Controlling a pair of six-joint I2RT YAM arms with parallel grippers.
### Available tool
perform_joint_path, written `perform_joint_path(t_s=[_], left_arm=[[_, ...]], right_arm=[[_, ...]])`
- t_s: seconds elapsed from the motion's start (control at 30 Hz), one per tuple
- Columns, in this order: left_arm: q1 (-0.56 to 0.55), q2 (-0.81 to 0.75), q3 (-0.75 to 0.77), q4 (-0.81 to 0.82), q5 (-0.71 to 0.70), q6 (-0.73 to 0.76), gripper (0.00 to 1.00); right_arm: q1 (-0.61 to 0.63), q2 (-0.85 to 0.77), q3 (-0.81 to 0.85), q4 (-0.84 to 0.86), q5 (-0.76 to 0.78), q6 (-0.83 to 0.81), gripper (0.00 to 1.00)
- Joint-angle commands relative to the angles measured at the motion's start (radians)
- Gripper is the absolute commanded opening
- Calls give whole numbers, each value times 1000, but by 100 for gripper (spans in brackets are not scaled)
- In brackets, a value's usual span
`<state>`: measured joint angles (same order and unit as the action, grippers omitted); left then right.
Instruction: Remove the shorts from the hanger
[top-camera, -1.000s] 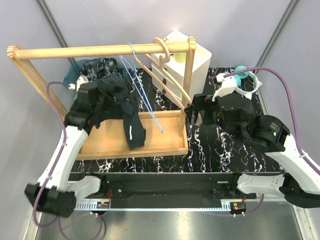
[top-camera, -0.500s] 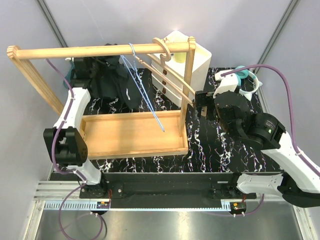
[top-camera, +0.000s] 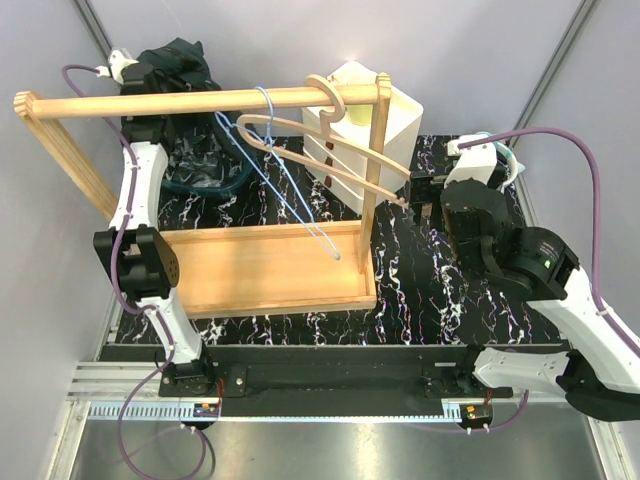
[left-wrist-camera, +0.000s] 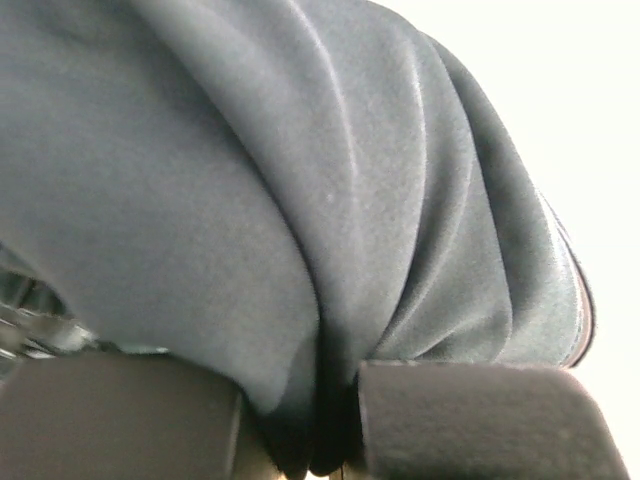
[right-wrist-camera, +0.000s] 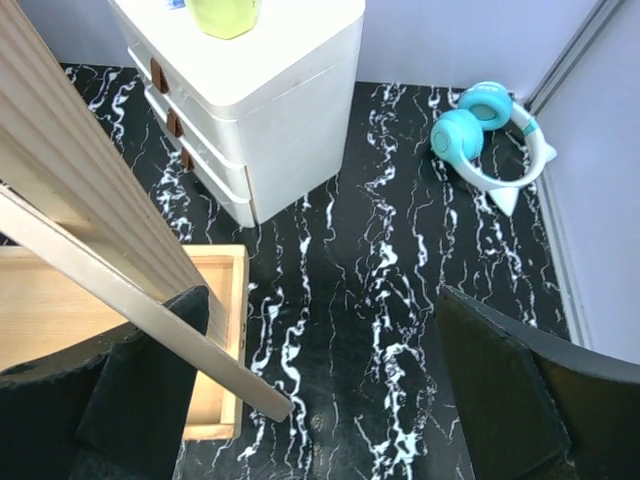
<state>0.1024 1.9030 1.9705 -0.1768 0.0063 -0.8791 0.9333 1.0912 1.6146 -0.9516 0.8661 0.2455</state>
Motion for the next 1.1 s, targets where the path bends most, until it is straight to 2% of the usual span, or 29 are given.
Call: perform_joint_path(t_s=[0.0,0.27,0.47,0.6,0.73,0.77,0.8,0.83,0.87,0.97,1.07], left_arm=[[28,27,64,43,-71,66,0],[34,146,93,-16,-101,92,0],[36,232,148,-56,-106,129,0],[37,217,68,-69,-143,124,0],[42,215,79,-154,-180,124,21],[42,215,100,-173,-183,124,38],[42,215,108,-188,-183,123,47],[40,211,113,-213,-180,129,61],[40,208,117,-225,-180,126,82],[36,182,111,-280,-169,123,98],[28,142,84,-334,-164,123,99]], right_arm=[[-13,-11,-10,105,44,-100,100],[-14,55,5,178,-168,-279,100],[-14,35,-18,240,-182,-311,100],[-14,41,-18,258,-182,-322,100],[-14,42,-16,267,-214,-336,100],[-14,41,-15,266,-222,-338,100],[-16,39,-16,266,-231,-338,100],[-14,38,-18,267,-246,-336,100],[-14,36,-18,266,-252,-334,100],[-14,26,-21,267,-279,-319,100],[-14,6,-28,267,-291,-292,100]])
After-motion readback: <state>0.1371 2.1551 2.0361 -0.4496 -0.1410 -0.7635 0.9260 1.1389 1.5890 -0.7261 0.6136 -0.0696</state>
